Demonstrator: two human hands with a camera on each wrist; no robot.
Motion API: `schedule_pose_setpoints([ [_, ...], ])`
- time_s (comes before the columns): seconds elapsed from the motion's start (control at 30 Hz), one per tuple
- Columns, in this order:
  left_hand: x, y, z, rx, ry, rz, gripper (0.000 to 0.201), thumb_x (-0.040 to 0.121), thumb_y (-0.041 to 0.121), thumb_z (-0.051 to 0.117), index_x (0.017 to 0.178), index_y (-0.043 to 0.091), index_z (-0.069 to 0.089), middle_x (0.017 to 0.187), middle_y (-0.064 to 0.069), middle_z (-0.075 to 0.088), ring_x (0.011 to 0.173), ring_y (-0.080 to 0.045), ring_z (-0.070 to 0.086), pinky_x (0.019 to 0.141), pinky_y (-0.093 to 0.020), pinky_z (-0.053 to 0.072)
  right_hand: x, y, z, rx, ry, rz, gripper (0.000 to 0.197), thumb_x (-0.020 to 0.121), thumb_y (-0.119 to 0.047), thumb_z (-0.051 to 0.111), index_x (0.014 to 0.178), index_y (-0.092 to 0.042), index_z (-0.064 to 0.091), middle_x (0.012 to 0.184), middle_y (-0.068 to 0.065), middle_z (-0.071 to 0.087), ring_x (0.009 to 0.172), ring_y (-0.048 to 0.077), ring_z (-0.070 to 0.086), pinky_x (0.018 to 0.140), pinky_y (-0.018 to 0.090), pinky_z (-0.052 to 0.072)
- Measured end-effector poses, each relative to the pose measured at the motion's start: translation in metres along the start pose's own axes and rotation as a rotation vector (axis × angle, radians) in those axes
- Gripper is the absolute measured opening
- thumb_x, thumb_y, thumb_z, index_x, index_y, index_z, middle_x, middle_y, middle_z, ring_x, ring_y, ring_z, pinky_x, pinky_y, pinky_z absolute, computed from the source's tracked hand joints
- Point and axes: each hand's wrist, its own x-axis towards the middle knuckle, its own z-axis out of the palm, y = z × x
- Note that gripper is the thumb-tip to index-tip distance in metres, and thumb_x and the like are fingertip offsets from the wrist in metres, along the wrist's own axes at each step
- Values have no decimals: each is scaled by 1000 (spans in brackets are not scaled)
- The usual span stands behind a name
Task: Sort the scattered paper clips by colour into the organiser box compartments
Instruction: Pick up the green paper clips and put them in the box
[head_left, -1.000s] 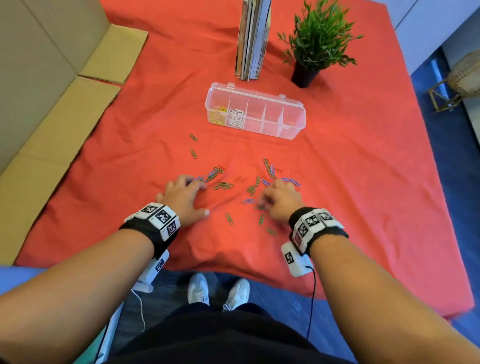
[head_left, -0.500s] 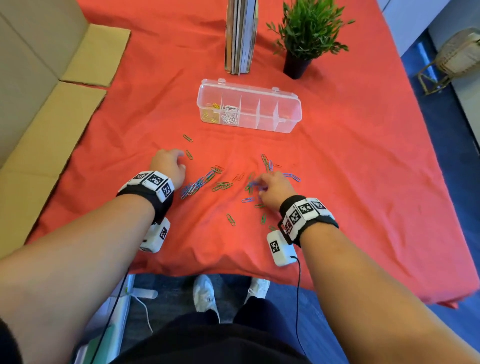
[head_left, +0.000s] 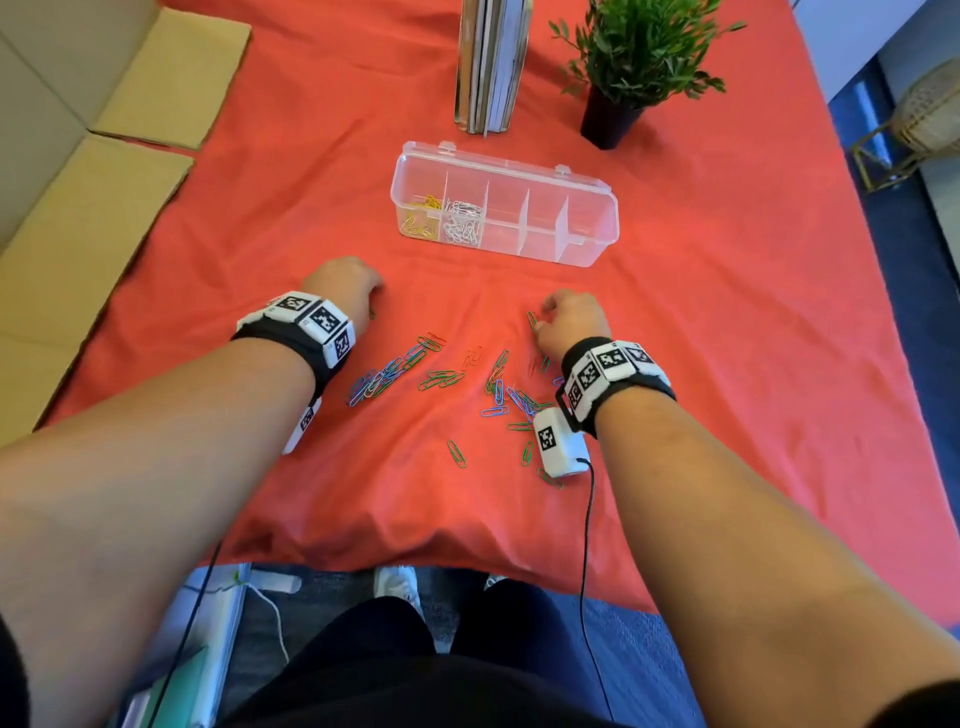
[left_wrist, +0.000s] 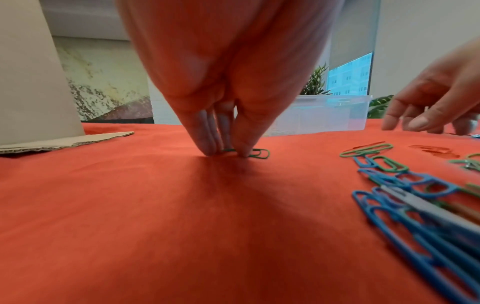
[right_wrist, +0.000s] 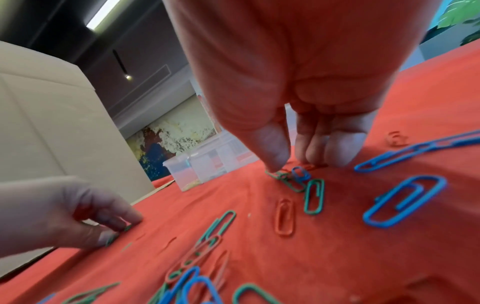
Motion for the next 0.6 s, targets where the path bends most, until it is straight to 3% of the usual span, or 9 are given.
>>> schedule_pose_setpoints([
  [0.1, -6, 0, 1, 2, 36, -1, 30, 84, 8, 56, 112, 12, 66, 115, -17, 57, 111, -36, 54, 89, -39, 46, 1, -9, 9, -79, -10, -51, 33, 82, -21, 61, 114, -18, 56, 124, 16, 46, 106, 38, 57, 92, 40, 49],
  [0.3, -23, 3, 11, -24, 47, -13, 22, 89, 15, 50, 106, 8, 63, 109, -18, 57, 105, -36, 57, 84, -40, 46, -13, -18, 17, -177, -22, -121, 32, 86, -7, 44, 117, -6, 52, 119, 22, 50, 106, 41, 57, 90, 43, 46],
  [0.43, -34, 6, 18, -157, 40, -62, 25, 85, 12, 48, 107, 9, 61, 110, -21, 59, 104, -39, 57, 88, -43, 48, -21, -16, 10, -169, -65, -130, 32, 84, -7, 44, 113, -4, 57, 118, 22, 60, 109, 37, 58, 89, 39, 47],
  [0.5, -38, 7, 18, -251, 52, -44, 31, 84, 12, 49, 113, 13, 62, 114, -21, 62, 108, -37, 57, 92, -40, 46, -21, -10, 5, -27, -108, -107, 30, 84, -5, 44, 105, -11, 65, 108, 16, 66, 102, 32, 62, 87, 35, 48],
  [0.53, -42, 8, 17, -307, 70, -40, 34, 84, 12, 49, 116, 14, 62, 116, -20, 63, 109, -35, 57, 93, -38, 44, -20, -6, 2, 108, -135, -67, 30, 83, -3, 43, 93, -16, 68, 95, 14, 68, 91, 31, 63, 81, 34, 50],
  [0.6, -48, 10, 14, -441, 100, -87, 34, 85, 11, 49, 116, 13, 63, 114, -17, 64, 108, -33, 58, 93, -33, 42, -20, 1, -4, 436, -156, 76, 35, 81, 4, 37, 71, -20, 60, 70, 10, 59, 66, 26, 58, 58, 28, 52],
])
